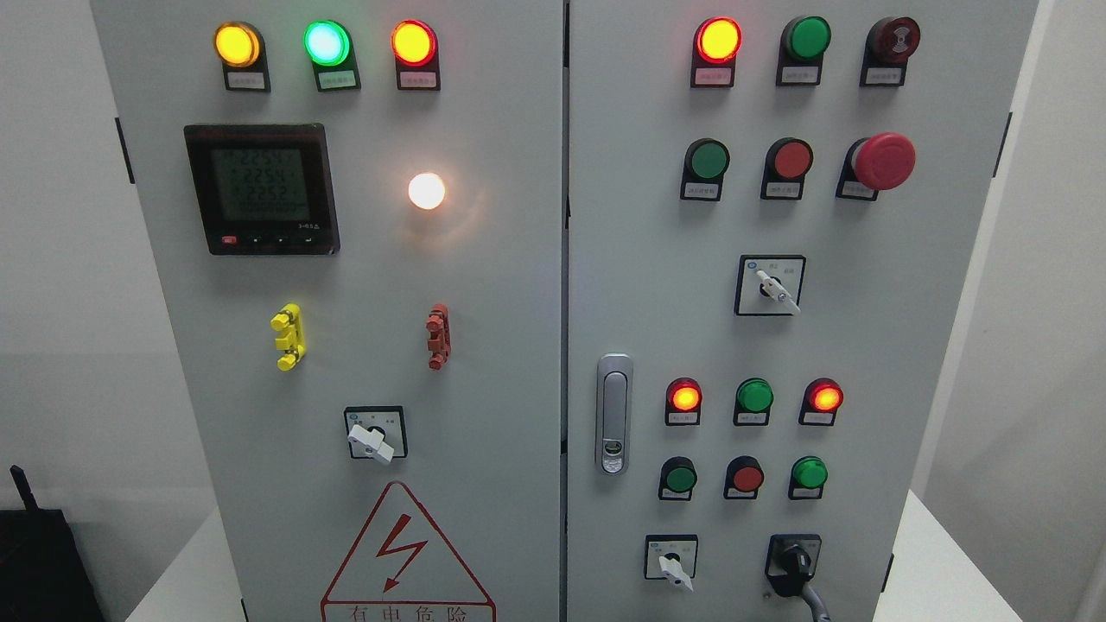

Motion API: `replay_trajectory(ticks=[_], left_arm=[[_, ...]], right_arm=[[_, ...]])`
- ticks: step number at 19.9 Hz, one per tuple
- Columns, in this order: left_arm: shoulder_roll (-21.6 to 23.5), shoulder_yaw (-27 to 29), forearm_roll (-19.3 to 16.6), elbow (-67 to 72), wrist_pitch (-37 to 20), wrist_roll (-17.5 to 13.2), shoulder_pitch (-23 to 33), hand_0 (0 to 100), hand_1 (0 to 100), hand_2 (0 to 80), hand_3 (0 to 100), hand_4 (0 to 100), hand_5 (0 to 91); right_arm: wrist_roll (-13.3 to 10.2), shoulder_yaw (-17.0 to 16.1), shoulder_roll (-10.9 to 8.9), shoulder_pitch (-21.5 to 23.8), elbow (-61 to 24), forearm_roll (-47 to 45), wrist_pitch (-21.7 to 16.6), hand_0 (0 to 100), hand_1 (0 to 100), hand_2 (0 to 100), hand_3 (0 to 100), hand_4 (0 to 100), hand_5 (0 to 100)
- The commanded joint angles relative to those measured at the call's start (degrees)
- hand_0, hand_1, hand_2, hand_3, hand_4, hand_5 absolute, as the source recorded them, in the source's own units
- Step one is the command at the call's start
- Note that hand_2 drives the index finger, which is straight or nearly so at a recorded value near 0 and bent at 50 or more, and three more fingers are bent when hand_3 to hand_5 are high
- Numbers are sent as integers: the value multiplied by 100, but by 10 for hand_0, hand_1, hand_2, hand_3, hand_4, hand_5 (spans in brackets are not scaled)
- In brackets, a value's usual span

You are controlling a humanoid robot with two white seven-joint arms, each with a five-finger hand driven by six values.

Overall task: Trip black knob to open circuit
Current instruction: 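Close the right hand fingers around the black knob handle, then twist the black knob with the right hand to the off position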

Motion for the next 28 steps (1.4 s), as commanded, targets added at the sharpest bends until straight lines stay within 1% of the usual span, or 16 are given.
replay_trajectory(ticks=[1, 6, 12, 23, 28], left_arm=[[0, 7, 14, -1, -11, 1, -23, 120, 389, 0, 0, 0, 0], [-9, 7, 14, -1, -11, 1, -23, 120, 389, 0, 0, 0, 0], [-9, 7, 14, -1, -11, 1, -14, 120, 389, 0, 0, 0, 0], [0, 7, 14, -1, -11, 1, -23, 120, 389, 0, 0, 0, 0], [0, 7, 14, -1, -11, 1, -23, 120, 389, 0, 0, 0, 0]], right_arm=[[64, 152, -5, -100, -101, -12, -37, 0, 0, 26, 1000, 1000, 1000], [64, 160, -5, -92, -128, -12, -37, 0, 0, 27, 1000, 1000, 1000], [64, 310, 3, -92, -172, -4, -46, 0, 0, 28, 1000, 1000, 1000], [64, 319, 3, -109, -172, -4, -81, 0, 0, 30, 1000, 1000, 1000], [64, 380, 3, -118, -224, -4, -81, 0, 0, 31, 1000, 1000, 1000]])
